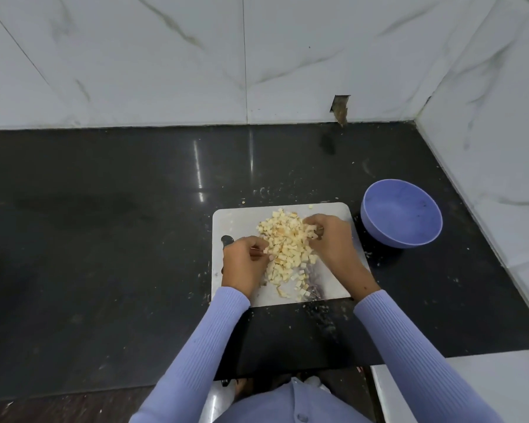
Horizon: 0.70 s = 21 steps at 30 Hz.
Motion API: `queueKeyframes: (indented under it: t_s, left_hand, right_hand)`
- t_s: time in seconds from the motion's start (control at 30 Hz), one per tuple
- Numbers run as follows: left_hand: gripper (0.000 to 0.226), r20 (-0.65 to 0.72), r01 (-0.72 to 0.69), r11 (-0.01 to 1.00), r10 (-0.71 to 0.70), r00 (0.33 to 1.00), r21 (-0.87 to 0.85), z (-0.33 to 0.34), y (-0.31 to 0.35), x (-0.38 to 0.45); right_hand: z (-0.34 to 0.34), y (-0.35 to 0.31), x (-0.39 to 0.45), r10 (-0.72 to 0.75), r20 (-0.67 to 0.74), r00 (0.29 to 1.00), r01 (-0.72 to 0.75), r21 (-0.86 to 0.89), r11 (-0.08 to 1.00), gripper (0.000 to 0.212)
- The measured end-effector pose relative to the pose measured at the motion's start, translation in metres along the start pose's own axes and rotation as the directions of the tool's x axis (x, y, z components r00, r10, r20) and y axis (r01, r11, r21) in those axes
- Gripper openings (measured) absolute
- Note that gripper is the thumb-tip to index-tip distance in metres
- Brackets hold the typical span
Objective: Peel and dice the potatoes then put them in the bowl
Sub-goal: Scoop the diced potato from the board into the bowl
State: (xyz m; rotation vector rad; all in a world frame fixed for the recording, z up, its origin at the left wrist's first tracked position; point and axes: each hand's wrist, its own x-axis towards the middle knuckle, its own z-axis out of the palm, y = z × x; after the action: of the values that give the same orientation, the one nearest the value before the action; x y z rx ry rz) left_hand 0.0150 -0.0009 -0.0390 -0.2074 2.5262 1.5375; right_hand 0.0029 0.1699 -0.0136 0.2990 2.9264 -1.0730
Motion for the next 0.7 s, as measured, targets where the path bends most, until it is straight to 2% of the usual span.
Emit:
queueKeyframes:
  t_s: [0.1,0.17,0.2,0.3,0.33,0.37,0.43,0.57,0.63,0.7]
  left_hand:
    - [0.012,0.006,-0.057,0.998,0.057,0.998,0.014,-0.003,0.005,0.005]
    - [0.012,0.001,-0.069,0.998,0.069,0.998,-0.005,-0.004,0.007,0.008]
    - [0.017,-0.001,-0.075,0.997,0.075,0.997,-0.010,-0.004,0.007,0.009]
    - [0.021,-0.009,-0.100,0.995,0.100,0.995,-0.001,-0.003,0.007,0.012]
    - [0.018,-0.014,-0.106,0.994,0.106,0.994,0.005,-0.003,0.006,0.013]
    - [0.015,-0.019,-0.109,0.994,0.109,0.994,0.011,-0.003,0.005,0.013]
    - [0.014,-0.024,-0.108,0.994,0.109,0.994,0.016,-0.003,0.004,0.013]
    - [0.014,-0.044,-0.099,0.995,0.098,0.994,-0.019,-0.003,0.002,0.014]
    - [0.013,-0.046,-0.088,0.996,0.086,0.995,-0.036,-0.003,0.001,0.014]
    - [0.013,-0.039,-0.078,0.996,0.076,0.996,-0.053,-0.004,0.001,0.014]
  right_hand:
    - [-0.013,-0.003,0.007,-0.038,0.056,0.998,0.036,0.022,0.999,0.043]
    - [-0.016,0.004,0.009,-0.047,0.145,0.988,0.044,0.029,0.999,0.041]
    - [-0.014,0.007,0.007,-0.044,0.223,0.974,0.038,0.031,0.999,0.049]
    - [0.007,0.014,0.003,-0.005,0.439,0.898,0.017,-0.023,1.000,0.114]
    - [0.014,0.012,0.003,0.003,0.456,0.890,0.039,-0.083,0.996,0.123]
    - [0.022,0.011,0.003,0.004,0.457,0.890,0.065,-0.134,0.989,0.124]
    - [0.032,0.006,0.002,-0.006,0.428,0.904,0.107,-0.211,0.972,0.108]
    - [0.035,0.000,-0.005,-0.068,0.254,0.965,0.168,-0.395,0.903,0.064]
    - [0.031,-0.003,-0.006,-0.082,0.209,0.974,0.170,-0.444,0.880,0.055]
    - [0.028,-0.001,0.002,-0.035,0.218,0.975,0.123,-0.407,0.905,0.049]
